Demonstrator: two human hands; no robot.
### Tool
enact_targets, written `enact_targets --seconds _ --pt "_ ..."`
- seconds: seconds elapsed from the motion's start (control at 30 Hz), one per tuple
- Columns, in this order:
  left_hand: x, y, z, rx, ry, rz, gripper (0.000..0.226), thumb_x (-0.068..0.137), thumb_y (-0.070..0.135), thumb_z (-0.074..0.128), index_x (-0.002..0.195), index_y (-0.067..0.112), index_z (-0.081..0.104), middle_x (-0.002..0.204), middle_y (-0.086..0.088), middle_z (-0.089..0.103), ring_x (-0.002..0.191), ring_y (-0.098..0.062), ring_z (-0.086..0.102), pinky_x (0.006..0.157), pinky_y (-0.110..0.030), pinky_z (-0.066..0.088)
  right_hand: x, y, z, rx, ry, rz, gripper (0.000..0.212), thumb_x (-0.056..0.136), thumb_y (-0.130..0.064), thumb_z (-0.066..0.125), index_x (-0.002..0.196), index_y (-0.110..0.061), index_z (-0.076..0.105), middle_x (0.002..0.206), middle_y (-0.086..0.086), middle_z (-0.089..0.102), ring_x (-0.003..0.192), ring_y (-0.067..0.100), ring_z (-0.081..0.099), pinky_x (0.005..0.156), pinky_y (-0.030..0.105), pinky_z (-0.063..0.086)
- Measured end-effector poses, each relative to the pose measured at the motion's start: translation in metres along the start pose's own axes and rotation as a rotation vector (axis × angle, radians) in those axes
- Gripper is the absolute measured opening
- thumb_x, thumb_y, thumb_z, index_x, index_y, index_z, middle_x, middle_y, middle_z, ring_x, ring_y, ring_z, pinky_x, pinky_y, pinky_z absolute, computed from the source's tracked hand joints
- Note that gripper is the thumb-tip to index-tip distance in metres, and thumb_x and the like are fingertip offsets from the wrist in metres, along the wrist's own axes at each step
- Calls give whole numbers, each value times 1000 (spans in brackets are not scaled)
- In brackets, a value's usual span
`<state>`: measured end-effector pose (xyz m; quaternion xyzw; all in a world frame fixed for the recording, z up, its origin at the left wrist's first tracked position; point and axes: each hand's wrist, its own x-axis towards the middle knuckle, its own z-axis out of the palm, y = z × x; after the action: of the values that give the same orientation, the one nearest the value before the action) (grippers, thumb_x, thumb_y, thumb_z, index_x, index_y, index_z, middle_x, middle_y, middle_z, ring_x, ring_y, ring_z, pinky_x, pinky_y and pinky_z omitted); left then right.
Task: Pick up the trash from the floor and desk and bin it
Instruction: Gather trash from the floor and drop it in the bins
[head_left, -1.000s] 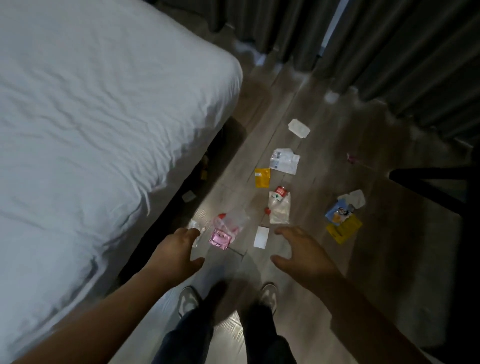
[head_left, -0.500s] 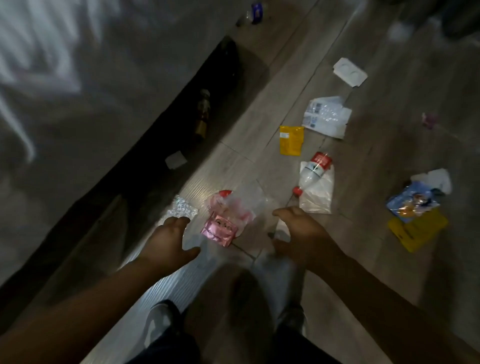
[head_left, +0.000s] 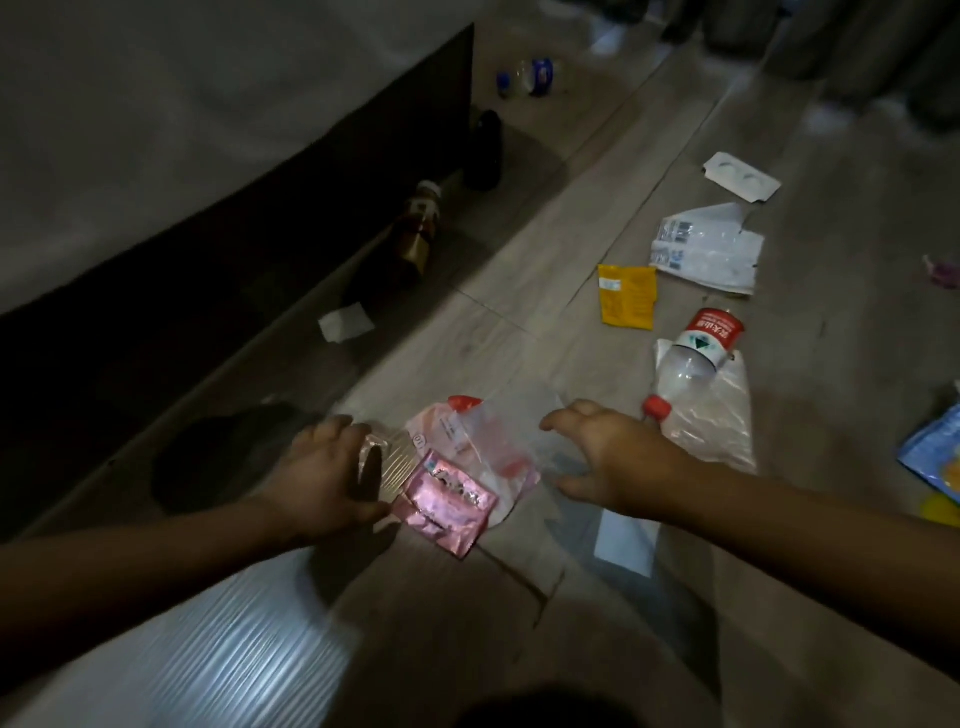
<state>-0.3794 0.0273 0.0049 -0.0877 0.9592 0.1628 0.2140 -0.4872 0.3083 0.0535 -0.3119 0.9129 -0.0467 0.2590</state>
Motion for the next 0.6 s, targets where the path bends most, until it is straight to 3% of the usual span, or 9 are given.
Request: enact_targets --seconds 0.1,0.3,0.4,0.5,0.6 --pt "-4 1 -3 -36 -5 -118 102 65 61 73 146 28 22 151 -7 21 135 -30 26 109 -44 34 -19 1 2 78 -8 35 66 84 -36 65 142 -22 37 141 5 43 121 23 50 99 34 44" --pt "18 14 18 -130 -21 -61 100 65 61 73 144 23 25 147 -7 30 128 -25 38 99 -32 40 -31 14 27 48 -34 98 75 82 -45 65 146 -28 30 150 -1 34 126 21 47 99 34 45" --pt "21 18 27 -28 -22 -75 112 62 69 69 148 26 12 156 -7 13 140 -33 19 110 -47 33 -39 21 29 42 -30 144 74 82 -48 63 145 -30 29 150 -3 35 126 19 48 98 32 45" --pt "22 16 31 -17 -44 -177 121 58 73 69 148 35 -3 159 -3 -9 144 -40 -2 112 -60 22 -44 27 33 44 -5 182 72 81 -53 64 142 -33 32 146 -4 42 121 17 53 93 29 45" --pt "26 12 37 -62 -80 -99 118 59 70 72 148 36 0 158 -3 -5 143 -38 6 112 -54 28 -44 33 45 -38 16 224 74 80 -57 62 142 -32 32 142 -4 46 122 15 51 96 28 41"
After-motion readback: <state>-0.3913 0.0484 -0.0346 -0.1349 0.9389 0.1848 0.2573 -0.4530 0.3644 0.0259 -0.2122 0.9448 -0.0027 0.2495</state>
